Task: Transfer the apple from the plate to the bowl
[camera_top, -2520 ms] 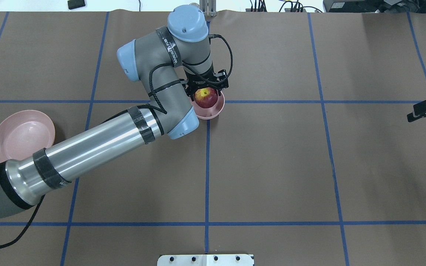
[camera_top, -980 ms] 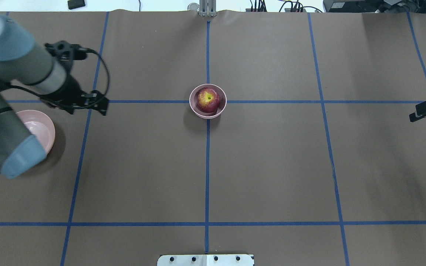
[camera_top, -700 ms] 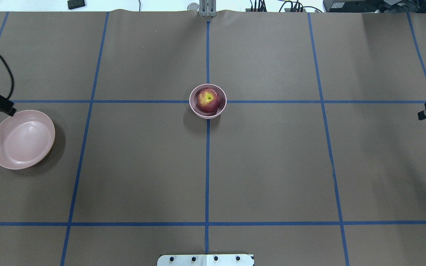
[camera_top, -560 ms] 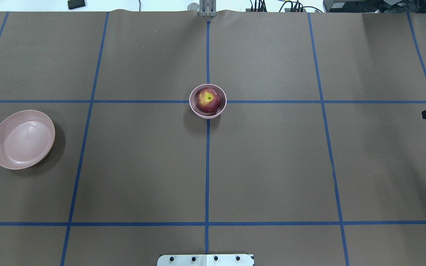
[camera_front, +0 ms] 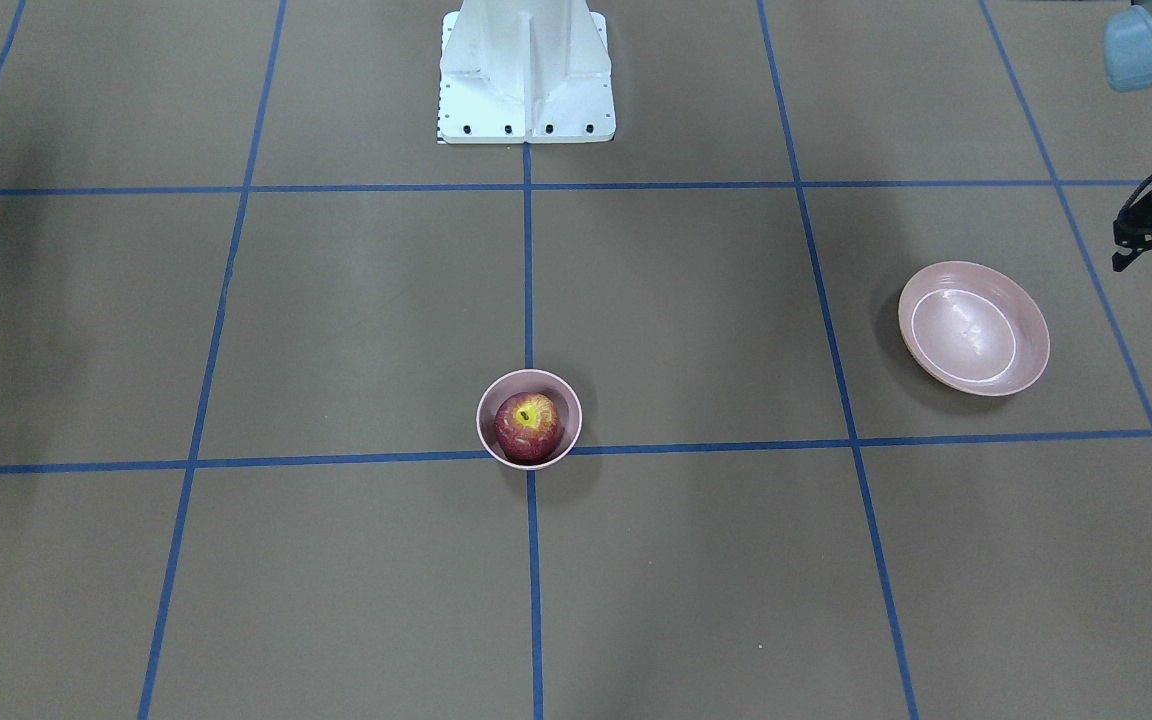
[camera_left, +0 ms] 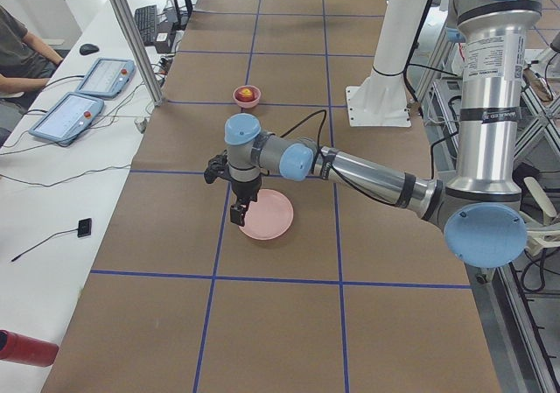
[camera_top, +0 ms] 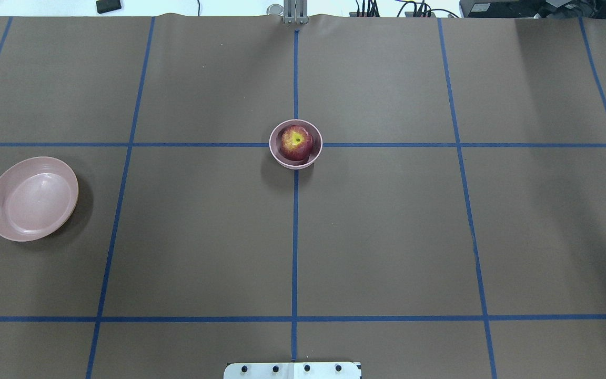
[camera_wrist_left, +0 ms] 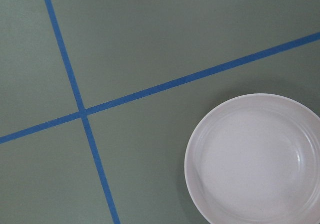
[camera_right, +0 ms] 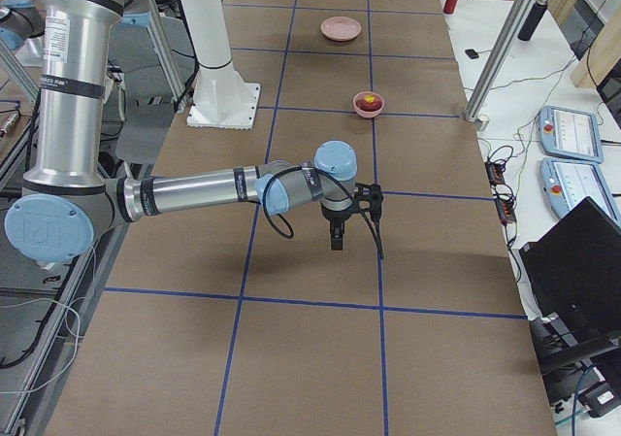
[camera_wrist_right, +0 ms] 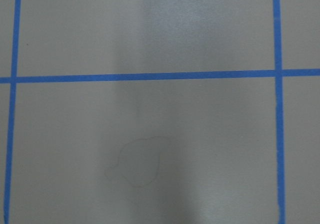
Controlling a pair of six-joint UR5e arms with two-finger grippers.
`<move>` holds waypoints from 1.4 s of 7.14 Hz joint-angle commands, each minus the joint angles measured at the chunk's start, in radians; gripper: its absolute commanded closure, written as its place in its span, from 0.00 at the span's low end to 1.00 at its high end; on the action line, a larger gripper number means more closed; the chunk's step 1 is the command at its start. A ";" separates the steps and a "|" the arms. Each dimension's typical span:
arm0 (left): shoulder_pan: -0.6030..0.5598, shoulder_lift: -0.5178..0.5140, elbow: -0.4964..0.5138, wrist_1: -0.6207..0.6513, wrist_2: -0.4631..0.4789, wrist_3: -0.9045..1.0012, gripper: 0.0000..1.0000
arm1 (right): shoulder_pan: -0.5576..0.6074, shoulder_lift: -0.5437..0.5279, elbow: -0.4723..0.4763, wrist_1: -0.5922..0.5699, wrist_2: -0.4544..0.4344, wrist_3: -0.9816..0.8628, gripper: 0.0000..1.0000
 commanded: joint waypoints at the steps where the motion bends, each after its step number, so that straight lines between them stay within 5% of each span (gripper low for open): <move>1: -0.002 0.000 -0.001 0.000 -0.001 0.001 0.02 | 0.022 -0.006 0.006 -0.026 0.001 -0.051 0.00; 3: -0.007 0.003 0.030 0.000 -0.025 0.001 0.02 | 0.027 -0.011 0.006 -0.027 0.000 -0.051 0.00; 5: -0.083 -0.001 0.118 -0.013 -0.198 -0.001 0.02 | 0.022 -0.009 0.006 -0.038 -0.002 -0.054 0.00; 10: -0.094 0.004 0.114 -0.016 -0.194 -0.016 0.02 | -0.045 -0.012 0.000 -0.055 -0.003 -0.082 0.00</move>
